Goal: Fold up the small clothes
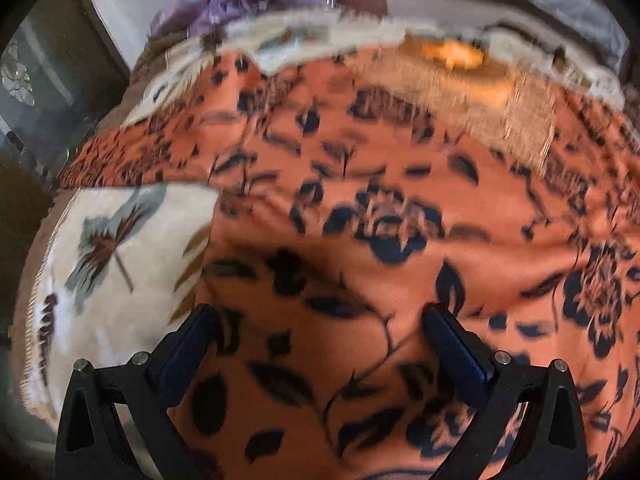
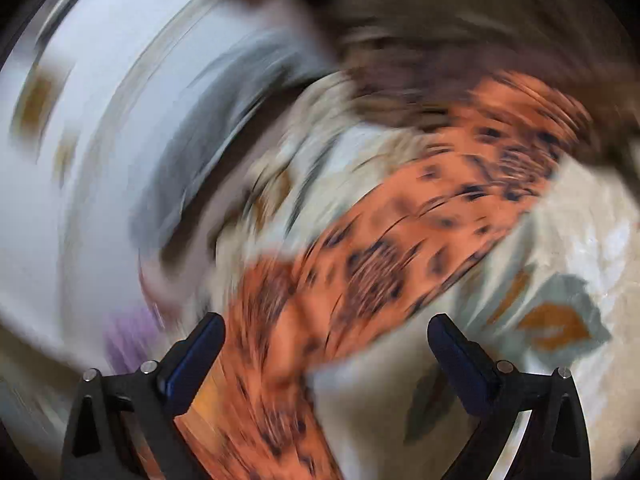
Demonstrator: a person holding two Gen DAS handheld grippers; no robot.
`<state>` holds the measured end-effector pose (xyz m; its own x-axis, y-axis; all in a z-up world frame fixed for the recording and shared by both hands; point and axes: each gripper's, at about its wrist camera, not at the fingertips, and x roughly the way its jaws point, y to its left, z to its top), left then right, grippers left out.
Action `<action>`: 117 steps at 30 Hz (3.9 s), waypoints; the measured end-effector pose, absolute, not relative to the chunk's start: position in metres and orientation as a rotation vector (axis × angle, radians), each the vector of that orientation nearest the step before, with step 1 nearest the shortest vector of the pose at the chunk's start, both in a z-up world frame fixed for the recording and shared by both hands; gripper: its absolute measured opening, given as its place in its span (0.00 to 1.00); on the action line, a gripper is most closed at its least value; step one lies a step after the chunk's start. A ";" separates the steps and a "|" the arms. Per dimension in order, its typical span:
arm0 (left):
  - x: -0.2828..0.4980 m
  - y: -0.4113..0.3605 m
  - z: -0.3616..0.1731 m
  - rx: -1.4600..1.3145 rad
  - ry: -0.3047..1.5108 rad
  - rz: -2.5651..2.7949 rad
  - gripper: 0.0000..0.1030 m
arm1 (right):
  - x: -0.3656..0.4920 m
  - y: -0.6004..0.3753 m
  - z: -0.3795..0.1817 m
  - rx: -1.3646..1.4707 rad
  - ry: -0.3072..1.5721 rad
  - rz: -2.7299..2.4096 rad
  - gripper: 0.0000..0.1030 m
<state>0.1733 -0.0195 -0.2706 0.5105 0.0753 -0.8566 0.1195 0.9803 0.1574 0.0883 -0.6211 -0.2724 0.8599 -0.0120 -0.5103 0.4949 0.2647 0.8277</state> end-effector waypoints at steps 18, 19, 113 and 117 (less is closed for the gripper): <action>0.179 -0.010 -0.283 0.144 0.982 -0.124 1.00 | 0.044 -0.719 -0.297 1.481 0.325 -0.780 0.58; 0.179 -0.011 -0.283 0.145 0.980 -0.120 1.00 | 0.045 -0.721 -0.297 1.472 0.329 -0.787 0.58; 0.368 0.392 -0.264 -0.880 0.859 0.327 0.19 | 0.270 -0.350 -0.250 0.439 0.872 0.140 0.60; 0.362 0.393 -0.265 -0.882 0.849 0.349 0.10 | 0.270 -0.352 -0.247 0.439 0.856 0.129 0.60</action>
